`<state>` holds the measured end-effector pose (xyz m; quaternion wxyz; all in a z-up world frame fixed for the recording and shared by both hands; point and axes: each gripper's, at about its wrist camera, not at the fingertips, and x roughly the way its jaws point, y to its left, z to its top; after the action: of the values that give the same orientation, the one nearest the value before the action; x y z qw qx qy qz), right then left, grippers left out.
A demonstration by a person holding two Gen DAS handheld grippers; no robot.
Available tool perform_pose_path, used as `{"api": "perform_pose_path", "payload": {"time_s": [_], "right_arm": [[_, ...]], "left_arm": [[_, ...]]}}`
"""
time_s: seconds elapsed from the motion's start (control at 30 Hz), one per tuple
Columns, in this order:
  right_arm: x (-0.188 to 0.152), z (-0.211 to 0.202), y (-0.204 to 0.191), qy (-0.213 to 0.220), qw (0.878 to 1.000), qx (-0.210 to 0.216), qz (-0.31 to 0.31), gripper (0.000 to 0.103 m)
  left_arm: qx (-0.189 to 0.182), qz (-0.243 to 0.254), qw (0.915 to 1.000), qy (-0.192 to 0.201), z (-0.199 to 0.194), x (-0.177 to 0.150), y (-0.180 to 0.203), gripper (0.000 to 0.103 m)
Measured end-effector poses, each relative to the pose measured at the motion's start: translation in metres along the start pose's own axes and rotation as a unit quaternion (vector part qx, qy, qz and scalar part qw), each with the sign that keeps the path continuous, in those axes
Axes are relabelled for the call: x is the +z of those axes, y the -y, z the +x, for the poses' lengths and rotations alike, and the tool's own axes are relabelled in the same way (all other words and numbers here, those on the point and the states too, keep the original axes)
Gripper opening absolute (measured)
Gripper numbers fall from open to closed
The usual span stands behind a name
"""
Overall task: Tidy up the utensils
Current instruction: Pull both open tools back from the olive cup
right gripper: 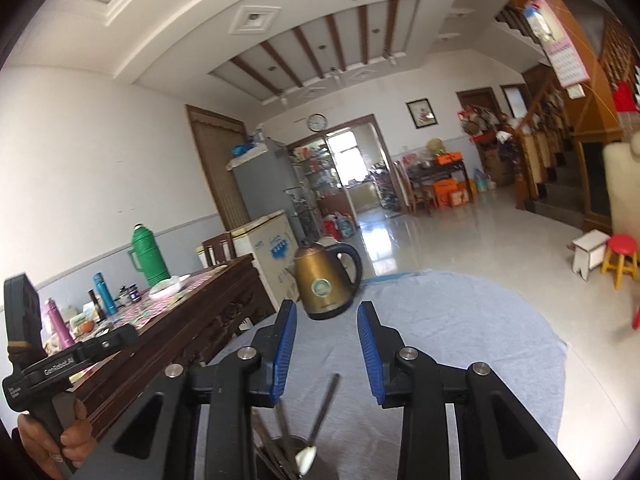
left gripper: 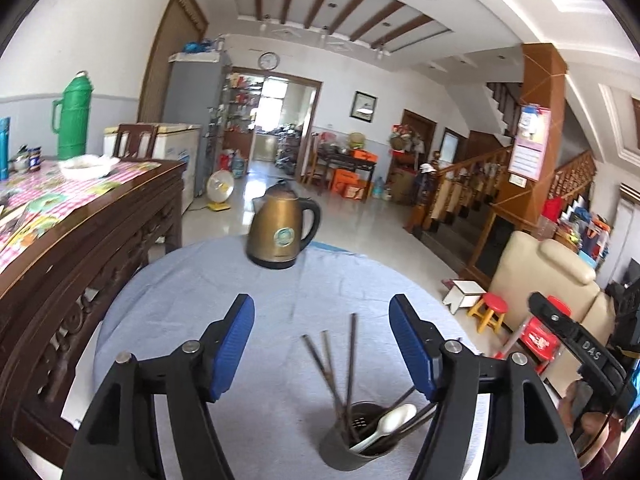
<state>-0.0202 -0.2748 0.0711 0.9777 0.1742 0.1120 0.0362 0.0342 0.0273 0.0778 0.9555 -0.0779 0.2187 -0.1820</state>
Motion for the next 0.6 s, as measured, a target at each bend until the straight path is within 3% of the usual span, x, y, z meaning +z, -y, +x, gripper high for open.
{"api": "perform_pose_path", "payload": {"time_s": [0.17,0.23,0.4,0.5,0.6], "right_arm": [[0.000,-0.001,0.016,-0.009,1.000,-0.026,0.014,0.039],[-0.001,0.000,0.020,-0.014,0.999,-0.032,0.020,0.054],[-0.010,0.000,0.021,-0.040,0.998,-0.045,0.000,0.055],[-0.018,-0.004,0.020,-0.062,0.997,-0.049,-0.015,0.055],[-0.029,-0.009,0.018,-0.088,0.994,-0.055,-0.027,0.057]], "left_arm": [[0.028,-0.015,0.9994,-0.012,0.005,-0.006,-0.017,0.080],[0.047,-0.009,0.9986,-0.020,0.007,-0.010,-0.020,0.082],[0.092,0.023,0.9933,-0.065,0.018,-0.024,-0.016,0.084],[0.130,0.066,0.9865,-0.075,0.019,-0.036,-0.006,0.084],[0.143,0.092,0.9817,-0.087,0.021,-0.047,0.002,0.085]]}}
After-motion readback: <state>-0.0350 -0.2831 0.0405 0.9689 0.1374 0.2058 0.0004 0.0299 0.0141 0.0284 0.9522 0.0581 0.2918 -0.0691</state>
